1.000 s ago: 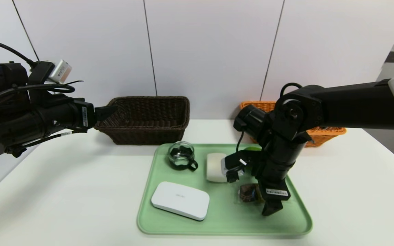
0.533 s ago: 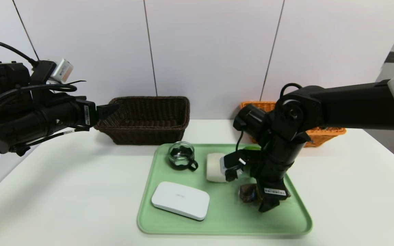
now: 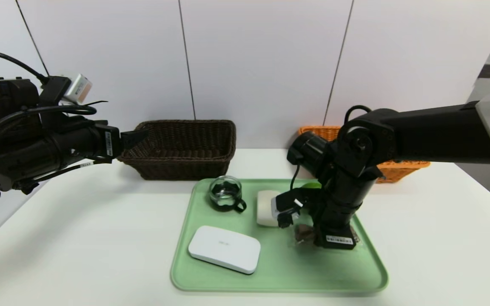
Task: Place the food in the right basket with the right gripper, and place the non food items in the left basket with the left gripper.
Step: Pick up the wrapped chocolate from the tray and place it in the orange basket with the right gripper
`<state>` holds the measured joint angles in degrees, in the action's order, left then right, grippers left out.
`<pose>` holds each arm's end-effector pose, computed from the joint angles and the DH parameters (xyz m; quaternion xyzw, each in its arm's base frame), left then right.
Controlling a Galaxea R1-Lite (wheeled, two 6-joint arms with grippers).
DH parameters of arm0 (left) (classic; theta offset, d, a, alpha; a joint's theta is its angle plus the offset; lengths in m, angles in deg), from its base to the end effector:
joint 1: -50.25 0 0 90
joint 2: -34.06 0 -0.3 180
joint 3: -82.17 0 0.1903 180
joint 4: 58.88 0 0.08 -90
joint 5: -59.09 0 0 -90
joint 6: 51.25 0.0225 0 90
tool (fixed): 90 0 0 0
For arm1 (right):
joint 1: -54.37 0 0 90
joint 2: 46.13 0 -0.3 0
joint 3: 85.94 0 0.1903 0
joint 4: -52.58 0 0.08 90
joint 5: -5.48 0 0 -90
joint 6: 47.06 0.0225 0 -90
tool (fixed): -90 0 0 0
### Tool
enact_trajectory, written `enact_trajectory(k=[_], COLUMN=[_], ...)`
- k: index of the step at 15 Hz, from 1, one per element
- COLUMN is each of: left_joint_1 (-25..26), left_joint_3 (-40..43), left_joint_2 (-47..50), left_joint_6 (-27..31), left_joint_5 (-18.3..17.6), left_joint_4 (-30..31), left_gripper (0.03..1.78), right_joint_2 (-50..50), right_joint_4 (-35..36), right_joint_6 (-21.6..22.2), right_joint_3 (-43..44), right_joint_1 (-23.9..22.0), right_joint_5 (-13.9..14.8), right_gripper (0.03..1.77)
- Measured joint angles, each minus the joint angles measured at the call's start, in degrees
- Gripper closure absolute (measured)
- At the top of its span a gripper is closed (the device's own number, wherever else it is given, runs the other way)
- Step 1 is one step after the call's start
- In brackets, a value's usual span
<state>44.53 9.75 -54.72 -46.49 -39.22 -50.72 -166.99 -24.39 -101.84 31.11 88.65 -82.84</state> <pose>0.2757 -0.0309 0.2317 0.0395 0.0664 -0.1247 0.9892 0.2980 0.2023 0.1437 -0.5139 0.4489 0.4734 0.5571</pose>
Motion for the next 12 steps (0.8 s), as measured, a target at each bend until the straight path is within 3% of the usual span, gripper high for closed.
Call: enact_trajectory(k=[8, 12], left_joint_1=[0.0, 0.0], left_joint_3=[-0.2, 0.1], left_joint_2=[-1.0, -1.8], left_joint_6=[0.0, -0.6], left_joint_5=[0.0, 0.2], left_joint_4=[0.0, 0.5], left_gripper=[0.12, 0.12], right_joint_2=[7.4, 12.8], right_joint_4=[-0.9, -5.8], right_joint_6=[0.2, 3.4], right_joint_3=[1.8, 11.9], right_joint_1=[3.0, 3.0], right_joint_5=[-0.9, -1.1], right_gripper=[1.55, 1.55])
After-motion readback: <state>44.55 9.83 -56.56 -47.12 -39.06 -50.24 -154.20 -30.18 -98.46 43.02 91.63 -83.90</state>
